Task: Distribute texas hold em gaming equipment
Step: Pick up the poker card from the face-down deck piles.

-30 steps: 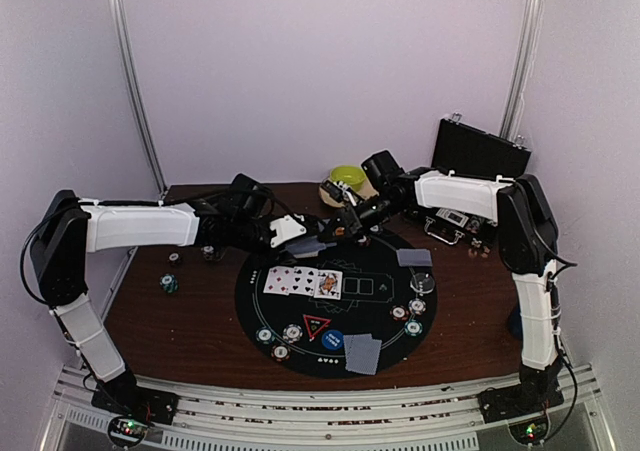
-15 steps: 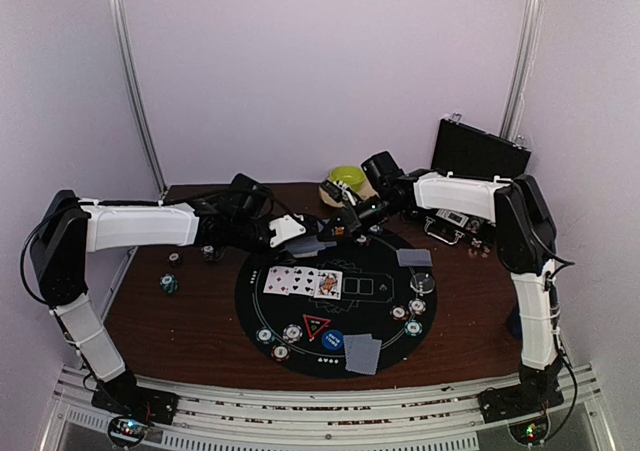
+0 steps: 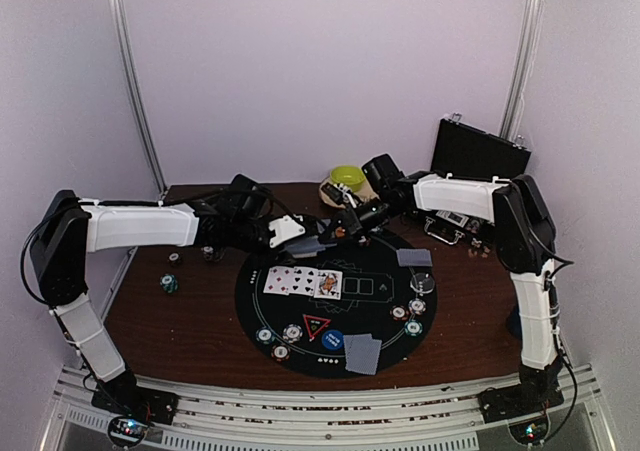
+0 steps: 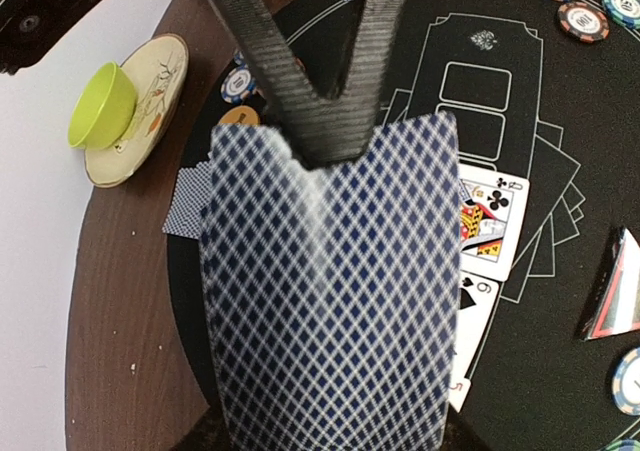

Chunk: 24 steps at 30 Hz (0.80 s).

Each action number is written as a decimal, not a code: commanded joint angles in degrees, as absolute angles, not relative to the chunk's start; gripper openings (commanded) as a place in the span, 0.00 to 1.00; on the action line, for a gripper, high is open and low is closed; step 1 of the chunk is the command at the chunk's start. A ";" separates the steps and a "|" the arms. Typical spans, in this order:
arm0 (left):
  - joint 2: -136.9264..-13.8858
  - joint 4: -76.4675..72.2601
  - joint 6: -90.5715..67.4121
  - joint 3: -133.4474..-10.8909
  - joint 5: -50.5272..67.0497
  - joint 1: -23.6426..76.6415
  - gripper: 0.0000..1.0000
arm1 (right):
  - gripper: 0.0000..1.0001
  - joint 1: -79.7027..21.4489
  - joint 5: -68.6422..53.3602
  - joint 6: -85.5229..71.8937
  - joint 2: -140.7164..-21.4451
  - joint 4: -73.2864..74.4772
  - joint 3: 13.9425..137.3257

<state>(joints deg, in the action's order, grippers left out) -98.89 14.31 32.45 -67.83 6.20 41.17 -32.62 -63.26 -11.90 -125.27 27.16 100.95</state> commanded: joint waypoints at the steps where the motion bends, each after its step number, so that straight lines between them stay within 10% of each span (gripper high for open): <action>1: -98.05 10.78 31.93 -67.17 5.89 40.13 0.11 | 0.00 -31.55 -64.23 -11.32 -122.44 26.14 98.88; 8: -98.28 10.81 31.83 -67.41 5.88 40.11 0.11 | 0.19 -31.64 -66.01 -14.97 -123.06 22.48 97.48; 24: -98.27 9.71 31.73 -66.98 4.30 40.09 0.11 | 0.28 -32.70 -73.58 -32.33 -120.14 1.28 87.54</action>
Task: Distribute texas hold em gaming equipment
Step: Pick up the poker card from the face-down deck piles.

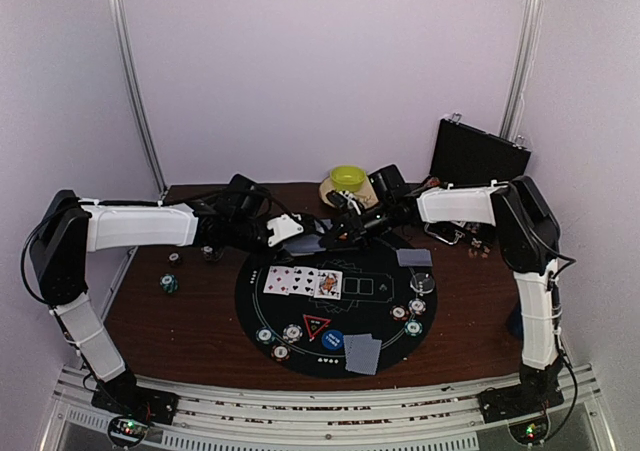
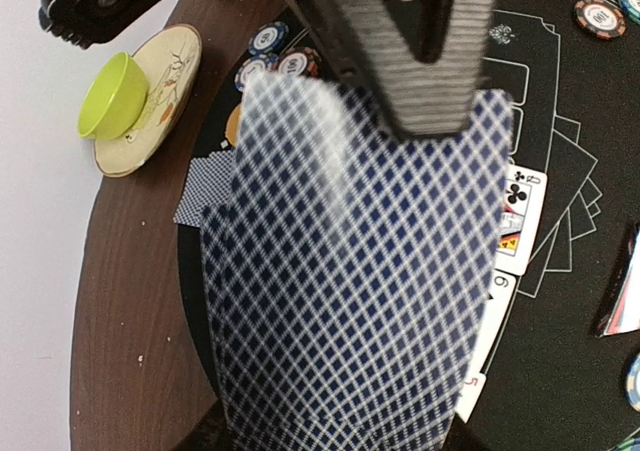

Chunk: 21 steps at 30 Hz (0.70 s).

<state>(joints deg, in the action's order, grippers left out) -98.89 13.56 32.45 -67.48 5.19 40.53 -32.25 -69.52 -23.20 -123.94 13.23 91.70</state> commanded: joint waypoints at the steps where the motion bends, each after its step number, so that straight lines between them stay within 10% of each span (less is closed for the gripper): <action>1: -98.26 9.61 31.70 -66.91 4.12 40.15 0.10 | 0.28 -32.67 -73.84 -34.58 -119.75 -1.61 86.64; 10: -98.88 9.40 31.35 -67.24 3.67 40.13 0.10 | 0.28 -33.06 -73.00 -39.58 -118.82 -7.93 84.63; 21: -98.57 9.58 31.20 -67.19 4.59 40.09 0.11 | 0.00 -32.89 -69.95 -33.71 -121.50 -0.89 88.25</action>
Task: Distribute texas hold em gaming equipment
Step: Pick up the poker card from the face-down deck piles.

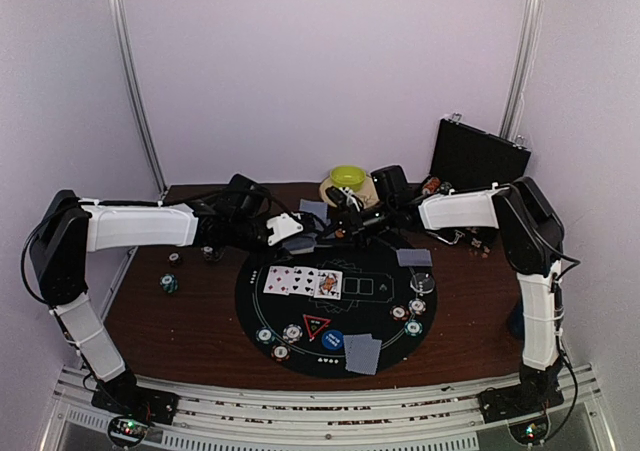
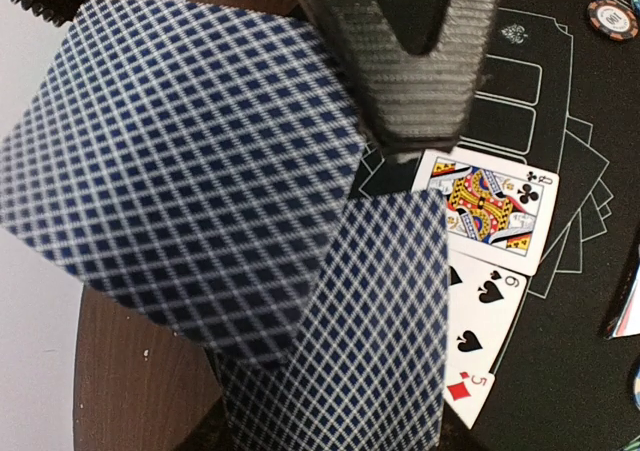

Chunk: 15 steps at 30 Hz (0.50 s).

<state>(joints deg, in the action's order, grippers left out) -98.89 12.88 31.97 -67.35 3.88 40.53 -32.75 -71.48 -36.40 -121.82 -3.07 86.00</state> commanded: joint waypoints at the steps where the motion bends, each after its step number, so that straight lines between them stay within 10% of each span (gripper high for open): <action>1: -98.49 9.58 31.19 -67.15 4.57 40.08 0.11 | 0.00 -32.90 -70.06 -33.18 -121.50 -0.43 88.40; 15: -96.46 9.27 31.27 -66.71 2.64 37.37 0.11 | 0.00 -26.86 -69.83 -24.56 -114.77 1.18 76.16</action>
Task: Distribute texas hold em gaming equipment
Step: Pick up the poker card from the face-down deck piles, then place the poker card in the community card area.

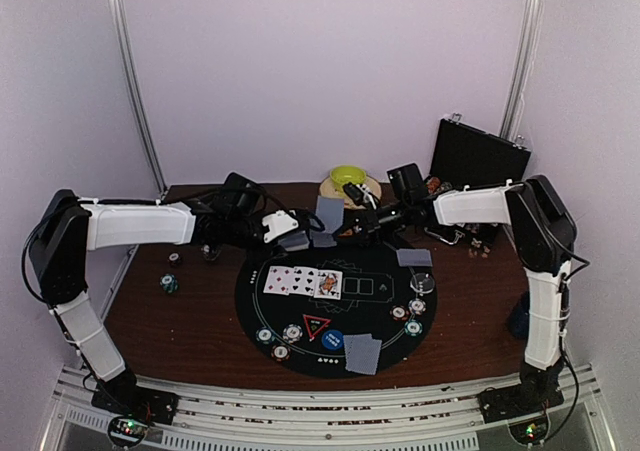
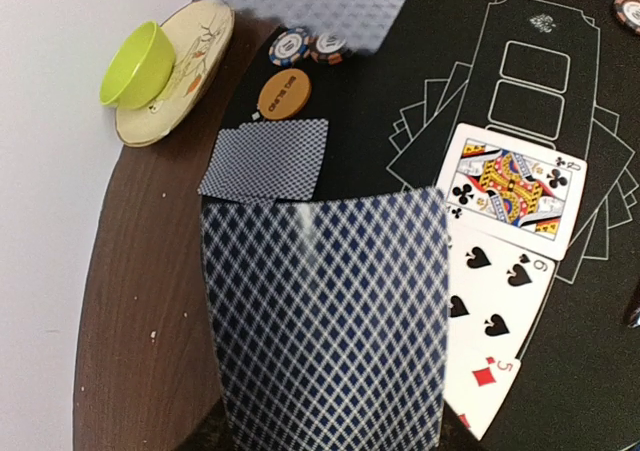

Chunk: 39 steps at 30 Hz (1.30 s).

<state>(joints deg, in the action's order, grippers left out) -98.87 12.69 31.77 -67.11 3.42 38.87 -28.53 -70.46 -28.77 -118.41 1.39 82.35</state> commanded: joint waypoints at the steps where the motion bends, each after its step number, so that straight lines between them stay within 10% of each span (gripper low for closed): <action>1: -96.53 9.31 31.35 -66.71 2.48 37.16 0.11 | 0.00 -26.55 -70.00 -24.34 -114.50 0.46 74.26; 10: -97.66 9.58 32.56 -67.09 0.23 35.48 0.11 | 0.00 -25.92 -69.64 0.63 -119.49 28.46 71.43; 39: -98.09 10.02 32.48 -67.41 0.21 35.34 0.10 | 0.15 -26.92 -68.47 -13.41 -120.29 13.88 66.01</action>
